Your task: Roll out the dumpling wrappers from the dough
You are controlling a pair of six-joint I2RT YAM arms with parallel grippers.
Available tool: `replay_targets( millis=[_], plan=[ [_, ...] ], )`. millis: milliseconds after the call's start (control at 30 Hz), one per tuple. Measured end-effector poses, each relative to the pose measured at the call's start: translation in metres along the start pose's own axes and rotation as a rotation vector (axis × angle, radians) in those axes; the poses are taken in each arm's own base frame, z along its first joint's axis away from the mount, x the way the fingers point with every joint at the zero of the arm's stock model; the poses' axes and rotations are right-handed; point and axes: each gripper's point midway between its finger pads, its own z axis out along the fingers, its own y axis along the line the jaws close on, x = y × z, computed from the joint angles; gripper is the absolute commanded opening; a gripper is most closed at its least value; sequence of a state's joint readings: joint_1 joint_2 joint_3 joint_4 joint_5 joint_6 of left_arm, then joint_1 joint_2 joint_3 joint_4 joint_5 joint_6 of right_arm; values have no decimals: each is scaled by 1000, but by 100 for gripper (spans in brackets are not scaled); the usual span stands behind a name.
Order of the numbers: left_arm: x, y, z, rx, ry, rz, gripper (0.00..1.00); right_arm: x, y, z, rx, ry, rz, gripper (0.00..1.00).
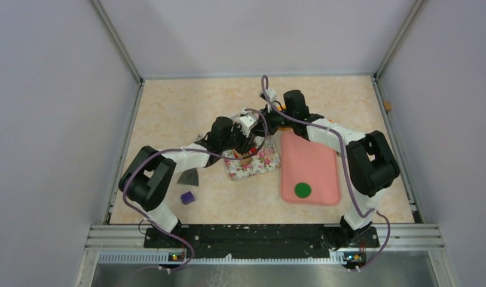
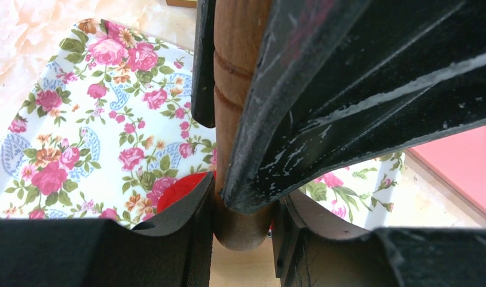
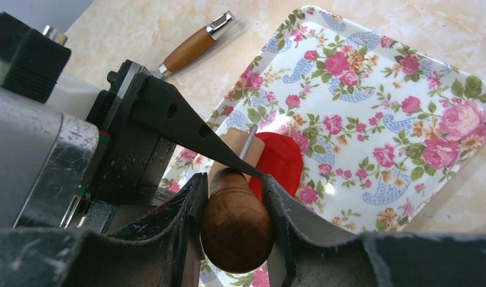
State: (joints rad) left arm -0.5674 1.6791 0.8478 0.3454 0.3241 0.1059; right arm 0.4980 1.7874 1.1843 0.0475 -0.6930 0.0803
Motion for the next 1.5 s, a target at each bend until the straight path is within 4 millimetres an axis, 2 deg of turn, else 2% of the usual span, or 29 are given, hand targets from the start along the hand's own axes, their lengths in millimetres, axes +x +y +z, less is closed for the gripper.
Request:
replay_targets(
  millis=[267,467,667,800,967,1100,1233,1500],
  plan=[
    [9,3,-15,-23,26,-18,0,1,12,13,-39,-4,-1,0],
    [25,2,-30,-37,79,-35,0,12,24,24,-68,20,47,0],
    [25,-1,-35,-26,119,-50,0,9,31,23,-81,40,78,0],
    [16,2,-39,-32,124,-43,0,-2,36,22,-81,49,79,0],
    [-13,13,-41,-57,102,-22,0,-30,32,15,-74,1,54,0],
    [-29,17,-36,-58,86,-15,0,-45,26,7,-59,-29,41,0],
    [-31,18,-23,-42,87,-36,0,-45,14,2,-36,-22,41,0],
    [-8,18,10,-21,95,-114,0,-18,-21,11,6,42,99,0]
  ],
)
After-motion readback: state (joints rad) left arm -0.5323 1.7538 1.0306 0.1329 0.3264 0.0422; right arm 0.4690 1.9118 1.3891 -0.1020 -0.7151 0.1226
